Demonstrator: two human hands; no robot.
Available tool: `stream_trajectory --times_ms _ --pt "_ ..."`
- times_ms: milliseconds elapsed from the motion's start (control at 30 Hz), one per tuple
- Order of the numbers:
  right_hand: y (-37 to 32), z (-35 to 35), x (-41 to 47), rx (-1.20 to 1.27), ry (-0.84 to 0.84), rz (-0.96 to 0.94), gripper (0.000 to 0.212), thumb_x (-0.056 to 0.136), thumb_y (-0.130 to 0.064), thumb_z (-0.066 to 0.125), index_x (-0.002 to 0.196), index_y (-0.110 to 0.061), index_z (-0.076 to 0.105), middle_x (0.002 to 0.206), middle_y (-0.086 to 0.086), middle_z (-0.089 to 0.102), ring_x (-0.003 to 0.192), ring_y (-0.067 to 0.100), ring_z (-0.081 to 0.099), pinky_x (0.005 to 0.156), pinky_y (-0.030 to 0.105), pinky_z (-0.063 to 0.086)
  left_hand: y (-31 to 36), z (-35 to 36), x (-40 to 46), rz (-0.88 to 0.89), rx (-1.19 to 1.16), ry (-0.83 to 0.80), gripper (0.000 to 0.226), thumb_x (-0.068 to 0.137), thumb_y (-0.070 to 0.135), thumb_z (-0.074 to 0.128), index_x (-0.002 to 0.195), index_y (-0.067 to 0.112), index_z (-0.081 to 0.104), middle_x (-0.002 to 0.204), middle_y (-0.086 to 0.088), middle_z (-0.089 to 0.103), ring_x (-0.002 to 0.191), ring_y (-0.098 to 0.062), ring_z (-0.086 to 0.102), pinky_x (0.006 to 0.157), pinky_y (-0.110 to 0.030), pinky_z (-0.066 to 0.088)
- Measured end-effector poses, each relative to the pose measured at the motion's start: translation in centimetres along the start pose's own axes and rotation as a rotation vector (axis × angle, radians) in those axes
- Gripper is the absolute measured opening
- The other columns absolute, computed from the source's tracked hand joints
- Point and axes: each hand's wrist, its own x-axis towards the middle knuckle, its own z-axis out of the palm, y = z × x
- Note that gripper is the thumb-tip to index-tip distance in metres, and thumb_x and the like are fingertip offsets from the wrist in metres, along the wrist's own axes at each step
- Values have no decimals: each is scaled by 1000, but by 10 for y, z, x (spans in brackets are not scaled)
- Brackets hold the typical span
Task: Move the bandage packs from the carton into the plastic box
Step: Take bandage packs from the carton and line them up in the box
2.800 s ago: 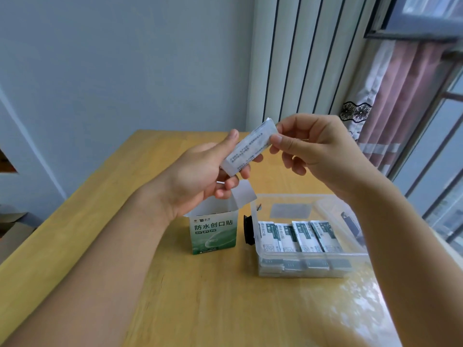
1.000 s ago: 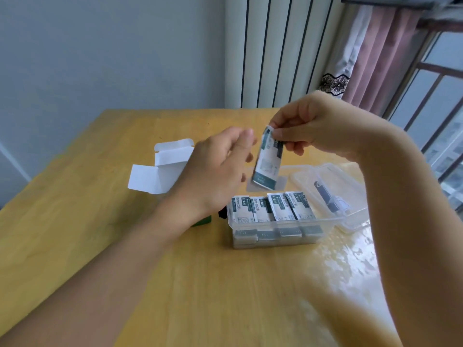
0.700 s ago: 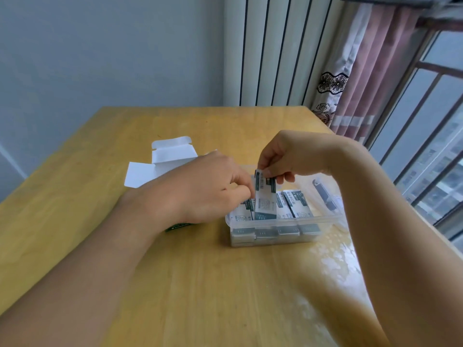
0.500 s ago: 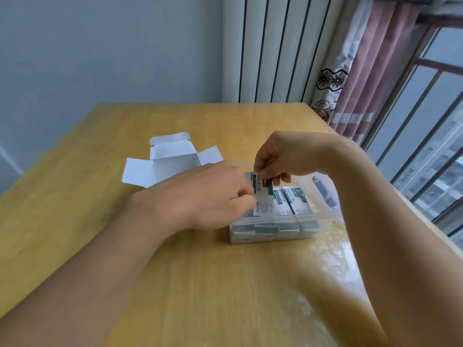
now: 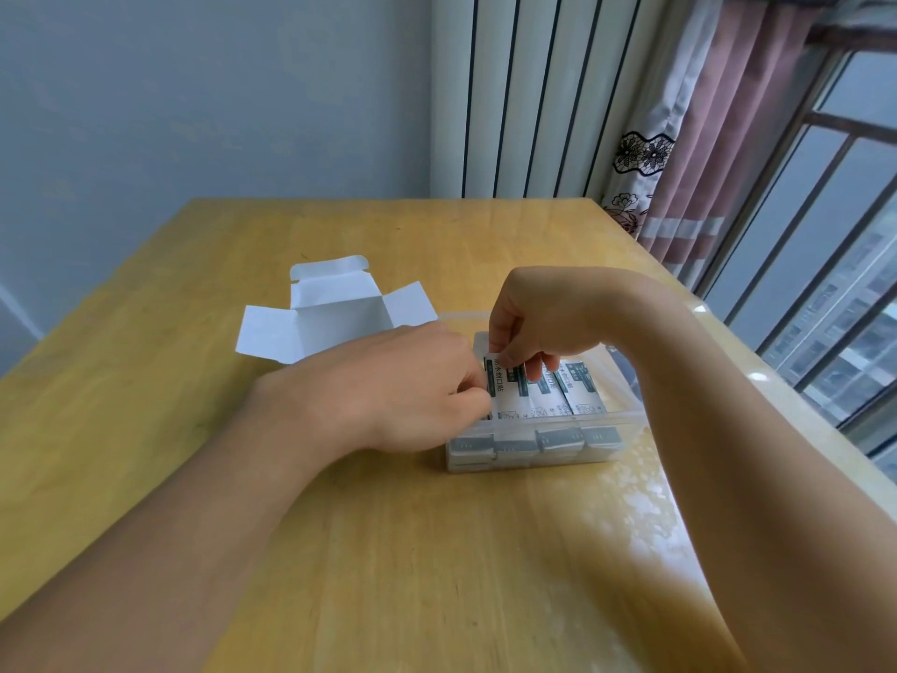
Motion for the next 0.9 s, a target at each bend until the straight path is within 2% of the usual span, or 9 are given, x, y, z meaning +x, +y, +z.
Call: stream_trajectory --times_ms 167,333,500,633,800,867,900 --pt "-3 0 -2 -49 36 -9 11 90 -13 72 101 -16 73 56 -8 67 39 -1 59 45 13 41 0 0 0 8 -19 4 44 81 40 33 80 9 64 85 -12 68 76 -32 63 68 -55 55" --pt "-2 3 1 -79 9 -8 15 87 -16 76 100 -20 70 93 3 77 42 0 62 47 15 44 -1 0 1 11 -12 2 43 81 41 34 77 9 63 83 -12 68 74 -31 62 68 -53 55" --pt "2 4 5 -64 -19 -13 22 81 -18 82 101 -20 72 96 5 78 47 5 65 48 17 47 -1 0 1 27 -14 -2 40 82 39 35 68 9 57 75 -12 63 71 -33 59 66 -54 53" --pt "2 5 6 -84 -37 -22 32 78 -20 84 108 -20 73 101 0 77 44 1 61 45 14 45 -1 -1 1 17 -4 -23 45 81 41 33 76 11 65 85 -9 69 76 -30 64 70 -53 55" --pt "-1 5 4 -119 -45 -9 42 75 -27 87 113 -24 71 105 -5 74 52 5 63 47 15 43 1 -5 -2 -14 -5 -42 44 83 42 33 77 13 67 85 -6 69 75 -27 64 71 -53 56" --pt "-2 3 3 -100 -40 -9 44 75 -29 86 116 -25 69 107 -3 73 54 7 64 47 16 45 6 -10 -5 -14 -56 -69 43 90 39 37 88 14 72 93 -7 70 74 -23 65 73 -48 56" --pt "-2 1 1 -93 -35 -16 45 76 -29 85 118 -26 68 107 -3 73 54 8 66 49 18 47 9 -15 -8 -8 -117 -85 38 96 35 40 93 17 74 91 -3 71 67 -18 65 70 -42 56"
